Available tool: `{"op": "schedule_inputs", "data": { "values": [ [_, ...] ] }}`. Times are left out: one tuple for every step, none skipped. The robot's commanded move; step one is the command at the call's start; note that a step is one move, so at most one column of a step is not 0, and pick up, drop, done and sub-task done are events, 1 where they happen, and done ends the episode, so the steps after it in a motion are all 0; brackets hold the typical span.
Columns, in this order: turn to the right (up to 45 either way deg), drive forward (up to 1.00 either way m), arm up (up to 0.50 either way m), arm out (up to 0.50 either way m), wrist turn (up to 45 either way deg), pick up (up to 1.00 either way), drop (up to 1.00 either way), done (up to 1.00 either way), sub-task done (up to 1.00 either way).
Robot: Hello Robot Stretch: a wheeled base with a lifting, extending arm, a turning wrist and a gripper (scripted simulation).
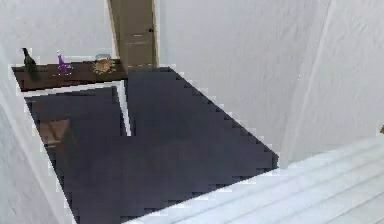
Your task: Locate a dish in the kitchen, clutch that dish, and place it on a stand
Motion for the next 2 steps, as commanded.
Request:
{"op": "schedule_inputs", "data": {
  "values": [
    [0.0,1.00,0.00,0.00,0.0,0.00,0.00,0.00,0.00],
    [0.0,1.00,0.00,0.00,0.0,0.00,0.00,0.00,0.00]
  ]
}}
